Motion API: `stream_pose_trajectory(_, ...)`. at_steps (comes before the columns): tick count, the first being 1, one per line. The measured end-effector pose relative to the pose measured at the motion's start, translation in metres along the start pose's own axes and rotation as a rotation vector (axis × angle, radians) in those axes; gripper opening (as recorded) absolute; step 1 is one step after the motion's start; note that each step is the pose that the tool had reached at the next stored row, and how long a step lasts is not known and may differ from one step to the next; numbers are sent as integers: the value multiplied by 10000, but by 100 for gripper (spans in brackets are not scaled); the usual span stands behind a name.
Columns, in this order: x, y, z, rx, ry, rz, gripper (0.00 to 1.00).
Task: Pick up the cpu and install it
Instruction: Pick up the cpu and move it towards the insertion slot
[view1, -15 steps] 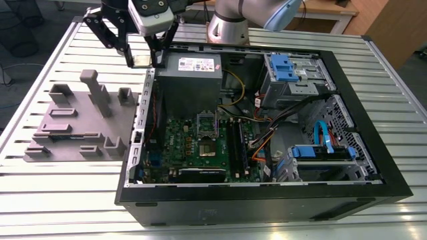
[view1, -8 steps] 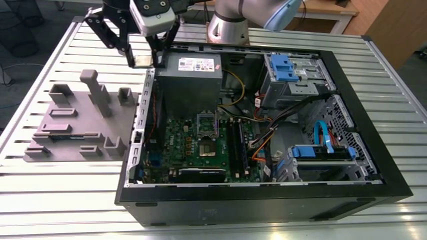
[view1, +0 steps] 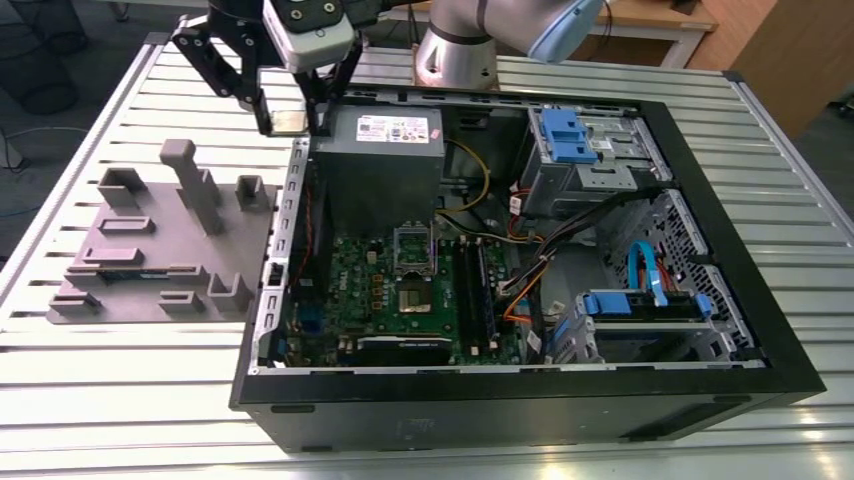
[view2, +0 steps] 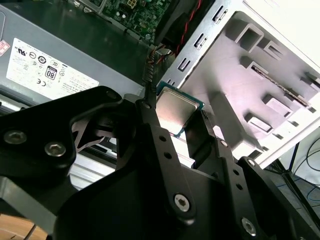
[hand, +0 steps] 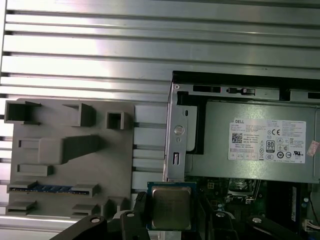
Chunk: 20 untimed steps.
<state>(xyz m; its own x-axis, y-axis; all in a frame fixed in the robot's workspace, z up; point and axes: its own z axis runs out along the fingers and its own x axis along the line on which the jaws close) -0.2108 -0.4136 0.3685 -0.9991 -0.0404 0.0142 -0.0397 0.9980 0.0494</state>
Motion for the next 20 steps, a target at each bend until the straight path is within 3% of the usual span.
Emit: stream_pose_trajectory(20,-58,-2,-1,0,0,0,47)
